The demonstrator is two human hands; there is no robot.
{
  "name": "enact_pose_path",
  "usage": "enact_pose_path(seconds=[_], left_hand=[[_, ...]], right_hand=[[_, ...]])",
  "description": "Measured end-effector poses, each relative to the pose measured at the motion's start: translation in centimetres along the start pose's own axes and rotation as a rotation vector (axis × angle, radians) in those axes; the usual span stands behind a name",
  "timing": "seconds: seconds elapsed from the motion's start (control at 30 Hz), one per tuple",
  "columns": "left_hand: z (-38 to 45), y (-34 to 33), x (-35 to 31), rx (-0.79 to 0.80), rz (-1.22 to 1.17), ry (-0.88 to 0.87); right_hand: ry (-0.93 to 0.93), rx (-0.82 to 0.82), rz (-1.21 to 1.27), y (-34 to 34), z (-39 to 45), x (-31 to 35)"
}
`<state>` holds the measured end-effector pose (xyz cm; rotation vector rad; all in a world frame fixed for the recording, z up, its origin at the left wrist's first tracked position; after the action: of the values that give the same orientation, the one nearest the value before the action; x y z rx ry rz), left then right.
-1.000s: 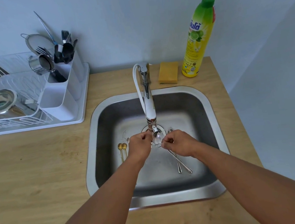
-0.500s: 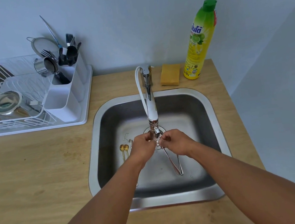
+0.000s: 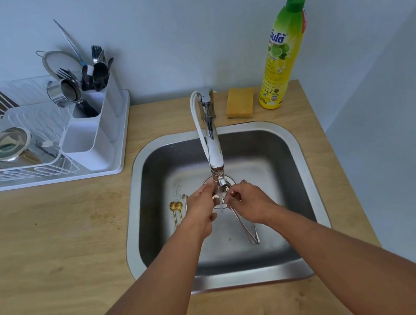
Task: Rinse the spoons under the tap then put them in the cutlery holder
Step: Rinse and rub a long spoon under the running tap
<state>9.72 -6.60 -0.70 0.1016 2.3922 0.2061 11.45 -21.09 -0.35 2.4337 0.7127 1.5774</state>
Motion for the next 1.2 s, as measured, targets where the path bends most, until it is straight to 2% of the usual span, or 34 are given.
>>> enact_pose_path(seconds=[0.07,0.2,0.3,0.37,0.47,0.53,0.7,0.87,0.97,1.03,1.13,1.2], left_hand=[[0.0,-0.3,0.5,0.009,0.035,0.000],[0.3,-0.3,-0.5,-0.088,0.193,-0.216],[0.5,-0.1,-1.2,-0.149,0.261,-0.273],[0.7,-0.7,-0.8,-0.112,0.241,-0.205],[0.4,-1.7,0.8,-0.007,0.174,-0.013],[0.2,-1.9,1.6,0.019,0.187,0.028],[0.1,-0.3,0.7,-0.144,0.311,-0.255],[0.6,0.5,-0.3,-0.164,0.289,-0.334],[0.5,0.8,-0.5,-0.223,0.323,-0.327],[0.3,0.8,0.1,-0.253,0.286,-0.256],[0.0,0.0,1.4,-0.183,0.224,-0.117],[-0.1,-0.6,2.0,-0.107,0.257,-0.096]], right_hand=[[-0.007,-0.016,0.018,0.3,0.1,0.0],[-0.030,0.041,0.010,0.2,-0.2,-0.6],[-0.035,0.042,0.013,0.4,-0.5,-0.9],[-0.023,0.025,0.010,0.8,-0.4,-0.9],[-0.023,0.033,0.033,0.8,-0.3,-0.9],[-0.034,0.047,0.059,0.8,-0.5,-1.0],[-0.054,0.073,0.069,0.2,-1.2,-1.7],[-0.068,0.082,0.015,-0.1,-1.8,-2.1],[-0.062,0.087,0.000,0.1,-1.6,-1.9],[-0.062,0.089,0.015,0.3,-1.6,-1.8],[-0.058,0.096,0.009,0.7,-1.5,-1.8],[-0.068,0.118,-0.011,0.6,-1.6,-1.9]])
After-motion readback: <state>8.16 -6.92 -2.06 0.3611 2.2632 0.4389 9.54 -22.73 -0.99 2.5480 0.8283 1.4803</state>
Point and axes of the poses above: each hand's wrist, its own z-axis towards the middle knuckle, its own y-axis out of the back of the hand, x = y × z, the point moved 8 cm from there along z, towards the middle knuckle, and after that the axes turned 15 degrees about z, right-handed, at the moved point
